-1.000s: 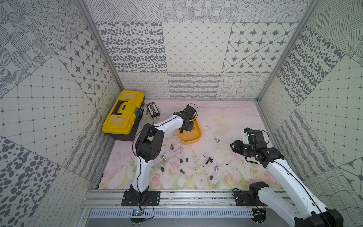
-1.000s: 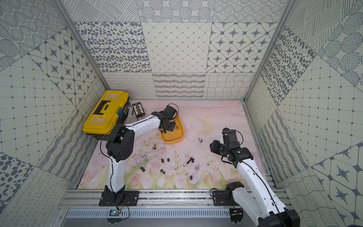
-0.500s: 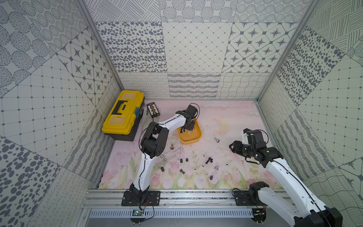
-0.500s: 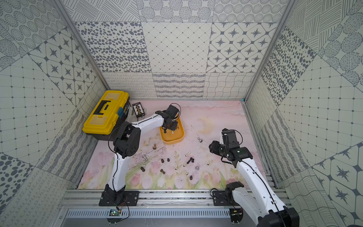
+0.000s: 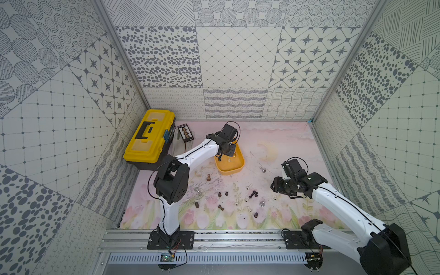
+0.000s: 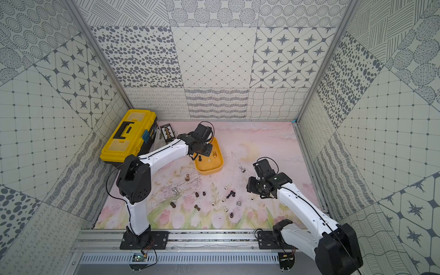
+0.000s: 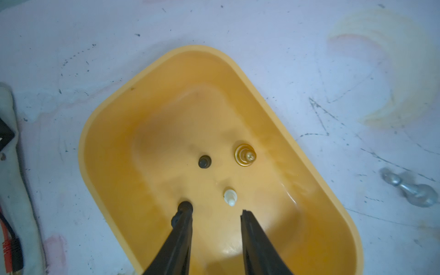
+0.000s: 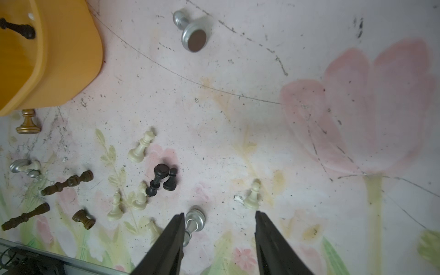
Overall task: Put the chess pieces into the storage box
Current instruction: Place the chess piece in the storage box, then pick up the chess piece at the center of the board.
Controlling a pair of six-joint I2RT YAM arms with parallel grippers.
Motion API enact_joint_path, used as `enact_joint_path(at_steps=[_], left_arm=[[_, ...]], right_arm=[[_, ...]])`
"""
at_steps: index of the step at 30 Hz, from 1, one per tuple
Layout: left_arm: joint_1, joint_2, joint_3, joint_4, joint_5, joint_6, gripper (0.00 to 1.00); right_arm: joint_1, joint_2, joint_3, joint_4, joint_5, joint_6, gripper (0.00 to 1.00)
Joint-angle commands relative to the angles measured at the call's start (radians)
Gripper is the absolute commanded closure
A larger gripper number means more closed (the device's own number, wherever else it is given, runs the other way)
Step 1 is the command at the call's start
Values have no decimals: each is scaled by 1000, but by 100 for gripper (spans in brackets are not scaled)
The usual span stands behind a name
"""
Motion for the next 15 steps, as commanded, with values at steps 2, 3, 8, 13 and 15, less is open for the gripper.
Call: enact_joint_path(at_steps=[2, 3, 8, 13, 15], left_arm=[[-78, -176, -88, -3, 30, -6, 60], [-85, -202, -104, -3, 50, -10, 60], [-92, -301, -198, 39, 114, -62, 59], [-92, -350, -232, 55, 139, -77, 58], [-93, -361, -241, 45, 143, -76, 58]], right_arm=[[16, 60, 35, 1, 23, 31, 48], [22, 70, 34, 4, 20, 34, 49], [38, 140, 32, -5, 58, 37, 52], [43, 177, 9, -16, 61, 50, 55], [42, 178, -7, -15, 59, 66, 56]])
